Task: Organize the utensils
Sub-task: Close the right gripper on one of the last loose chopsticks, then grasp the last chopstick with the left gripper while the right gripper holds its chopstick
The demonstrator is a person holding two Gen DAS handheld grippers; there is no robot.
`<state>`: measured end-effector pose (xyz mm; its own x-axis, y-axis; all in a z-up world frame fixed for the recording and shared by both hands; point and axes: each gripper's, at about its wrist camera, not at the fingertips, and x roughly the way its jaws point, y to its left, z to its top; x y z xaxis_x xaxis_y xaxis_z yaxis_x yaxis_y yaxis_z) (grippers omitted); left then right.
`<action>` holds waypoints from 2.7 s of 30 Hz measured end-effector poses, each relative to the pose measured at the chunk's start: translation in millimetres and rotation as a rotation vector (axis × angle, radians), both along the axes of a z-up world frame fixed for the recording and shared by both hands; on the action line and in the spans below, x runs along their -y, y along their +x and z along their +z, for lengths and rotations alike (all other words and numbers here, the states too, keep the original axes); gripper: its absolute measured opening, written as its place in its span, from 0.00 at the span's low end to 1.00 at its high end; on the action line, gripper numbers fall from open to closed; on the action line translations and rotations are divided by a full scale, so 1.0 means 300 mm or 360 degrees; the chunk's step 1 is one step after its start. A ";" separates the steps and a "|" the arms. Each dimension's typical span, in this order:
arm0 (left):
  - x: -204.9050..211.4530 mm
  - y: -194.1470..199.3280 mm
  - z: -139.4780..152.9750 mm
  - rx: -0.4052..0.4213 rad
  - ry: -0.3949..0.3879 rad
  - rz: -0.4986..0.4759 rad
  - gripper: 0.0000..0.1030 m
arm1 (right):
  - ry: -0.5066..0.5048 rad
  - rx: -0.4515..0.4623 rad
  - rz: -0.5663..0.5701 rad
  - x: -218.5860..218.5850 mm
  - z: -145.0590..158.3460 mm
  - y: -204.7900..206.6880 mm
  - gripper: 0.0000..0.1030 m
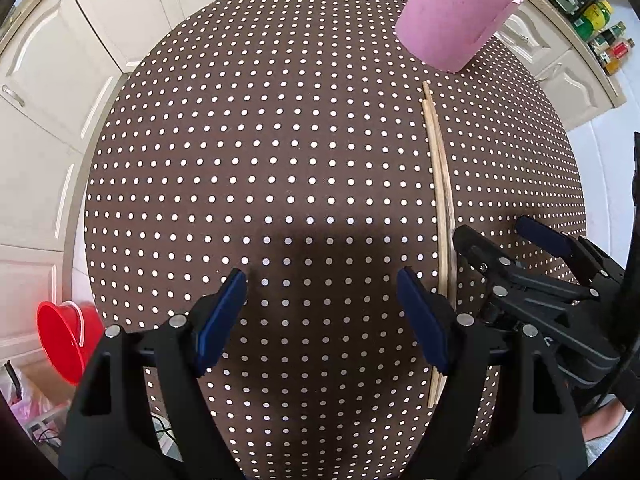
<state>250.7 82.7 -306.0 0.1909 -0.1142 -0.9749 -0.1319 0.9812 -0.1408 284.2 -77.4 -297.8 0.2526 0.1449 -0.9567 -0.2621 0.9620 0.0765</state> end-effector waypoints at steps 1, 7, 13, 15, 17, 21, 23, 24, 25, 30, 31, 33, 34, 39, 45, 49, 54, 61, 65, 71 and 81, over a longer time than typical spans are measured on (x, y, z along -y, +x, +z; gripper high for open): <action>-0.001 0.002 -0.004 -0.0005 0.0000 0.0003 0.74 | -0.0004 0.0002 0.0009 -0.006 0.001 0.005 0.77; -0.019 0.006 -0.011 -0.0029 0.0006 0.0035 0.74 | -0.0024 0.0014 0.0070 -0.042 -0.014 0.046 0.76; -0.043 0.016 -0.014 -0.0040 0.0014 0.0070 0.74 | -0.0152 0.0050 0.0092 -0.107 -0.025 0.110 0.60; -0.041 0.029 -0.018 -0.0054 0.0035 0.0058 0.74 | -0.0157 0.0047 0.0089 -0.121 -0.027 0.123 0.57; -0.050 0.055 -0.021 -0.0038 0.0054 0.0050 0.74 | -0.0142 0.0051 0.0096 -0.129 -0.027 0.137 0.51; -0.023 0.100 -0.005 -0.0005 0.0056 0.0031 0.74 | -0.0089 0.0098 0.0094 -0.118 -0.017 0.152 0.26; -0.001 0.123 0.002 0.0005 0.0055 0.0016 0.74 | -0.0036 0.0098 0.0047 -0.079 -0.014 0.161 0.16; 0.013 0.137 0.005 0.0008 0.0054 0.0008 0.74 | 0.0004 0.0090 0.0021 -0.060 -0.015 0.168 0.09; 0.027 0.151 0.010 0.0020 0.0054 -0.0008 0.74 | 0.0085 0.0062 -0.0027 -0.027 -0.018 0.180 0.06; 0.115 0.216 0.016 0.0052 0.0080 -0.0081 0.74 | 0.0236 0.0002 -0.0100 0.048 -0.021 0.187 0.05; 0.136 0.230 0.013 0.0052 0.0084 -0.0089 0.74 | 0.0262 0.0003 -0.0092 0.058 -0.024 0.189 0.05; 0.167 0.253 0.011 0.0050 0.0082 -0.0118 0.74 | 0.0328 -0.0010 -0.0106 0.101 -0.028 0.178 0.04; 0.187 0.266 0.013 0.0049 0.0085 -0.0127 0.74 | 0.0377 -0.0025 -0.0132 0.139 -0.036 0.172 0.04; 0.222 0.324 -0.022 -0.0005 0.0093 -0.0105 0.74 | 0.0529 -0.0074 -0.0214 0.225 -0.040 0.171 0.04; 0.273 0.377 -0.084 -0.0093 0.0091 -0.0061 0.73 | 0.0609 -0.0123 -0.0269 0.271 -0.010 0.148 0.03; 0.301 0.425 -0.120 -0.0148 0.0160 -0.0066 0.73 | 0.0661 -0.0165 -0.0315 0.307 -0.009 0.149 0.03; 0.352 0.445 -0.118 -0.0070 0.0180 -0.0100 0.38 | 0.0644 -0.0177 -0.0313 0.343 0.017 0.145 0.03; 0.361 0.495 -0.120 -0.0027 0.0127 -0.0096 0.08 | 0.0600 -0.0147 -0.0321 0.263 0.025 0.170 0.05; 0.339 0.471 -0.094 -0.0006 0.0079 -0.0097 0.07 | 0.0635 -0.0058 -0.0308 0.251 0.074 0.166 0.04; 0.315 0.411 0.009 0.0094 0.0116 -0.0126 0.06 | 0.0670 0.0005 -0.0321 0.260 0.116 0.155 0.04; 0.266 0.303 0.224 0.0351 0.0184 -0.0066 0.06 | 0.0679 0.0199 -0.0294 0.276 0.262 0.125 0.04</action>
<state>341.6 2.7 -238.7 0.3982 -0.0162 -0.9172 -0.0700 0.9964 -0.0480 321.8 -160.3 -219.2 0.4205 0.4598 -0.7821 -0.1224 0.8829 0.4533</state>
